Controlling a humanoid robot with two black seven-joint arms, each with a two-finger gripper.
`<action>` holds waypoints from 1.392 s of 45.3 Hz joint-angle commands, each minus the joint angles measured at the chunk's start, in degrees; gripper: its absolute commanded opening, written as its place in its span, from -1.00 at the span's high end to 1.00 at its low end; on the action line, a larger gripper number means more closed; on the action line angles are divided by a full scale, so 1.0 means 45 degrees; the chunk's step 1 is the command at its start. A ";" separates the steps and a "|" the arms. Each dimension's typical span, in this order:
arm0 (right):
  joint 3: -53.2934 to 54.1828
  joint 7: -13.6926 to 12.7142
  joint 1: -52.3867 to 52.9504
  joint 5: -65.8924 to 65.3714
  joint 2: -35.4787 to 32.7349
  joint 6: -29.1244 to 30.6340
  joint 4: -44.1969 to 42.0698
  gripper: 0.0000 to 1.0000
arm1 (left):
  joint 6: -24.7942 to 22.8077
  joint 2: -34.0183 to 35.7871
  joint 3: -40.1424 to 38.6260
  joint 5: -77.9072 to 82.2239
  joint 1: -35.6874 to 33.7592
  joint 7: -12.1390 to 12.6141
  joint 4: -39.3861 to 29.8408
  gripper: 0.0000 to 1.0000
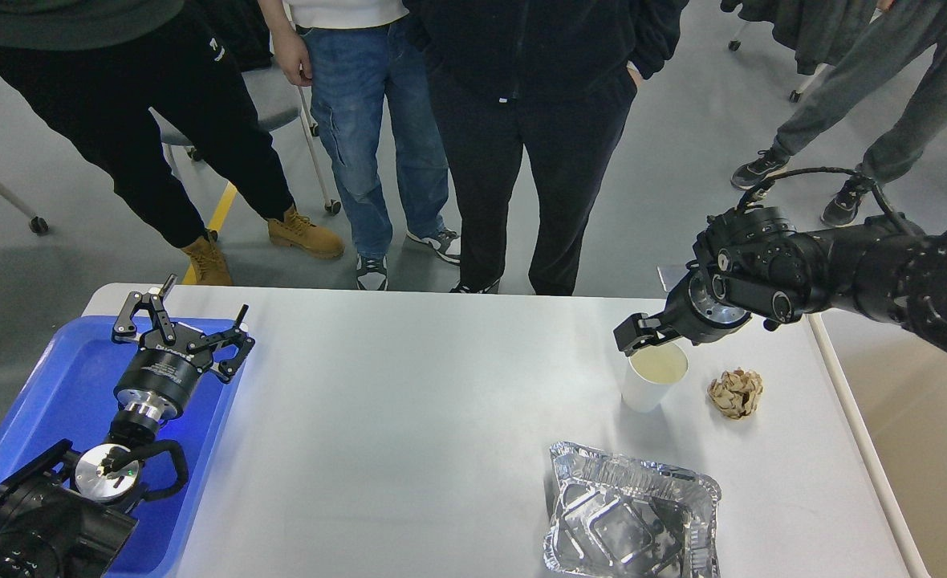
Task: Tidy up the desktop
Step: 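Lower the right gripper onto the white paper cup and grasp its rim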
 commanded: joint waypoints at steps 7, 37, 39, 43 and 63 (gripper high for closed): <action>0.0127 0.0001 -0.0948 -0.0453 -0.0095 -0.0590 -0.0515 -1.00 | 0.0000 0.0000 0.0001 0.0000 0.0010 0.0000 0.0000 -1.00; 0.0927 0.0020 -0.2764 -0.2093 -0.0330 -0.1040 -0.2253 -0.48 | 0.0000 0.0000 0.0000 -0.0020 0.0010 0.0000 0.0000 -1.00; 0.1025 0.0020 -0.2862 -0.2211 -0.0330 -0.1040 -0.2253 -0.37 | 0.0000 0.0000 0.0001 -0.0020 0.0010 -0.0020 0.0000 -1.00; 0.1084 0.0040 -0.2940 -0.2328 -0.0330 -0.1079 -0.2273 -0.15 | 0.0000 0.0000 -0.0019 -0.0020 0.0010 -0.0019 0.0000 -1.00; 0.1376 0.0001 -0.3663 -0.2524 -0.0271 -0.1079 -0.2761 1.00 | 0.0000 0.0000 0.0000 -0.0020 0.0010 -0.0019 0.0000 -1.00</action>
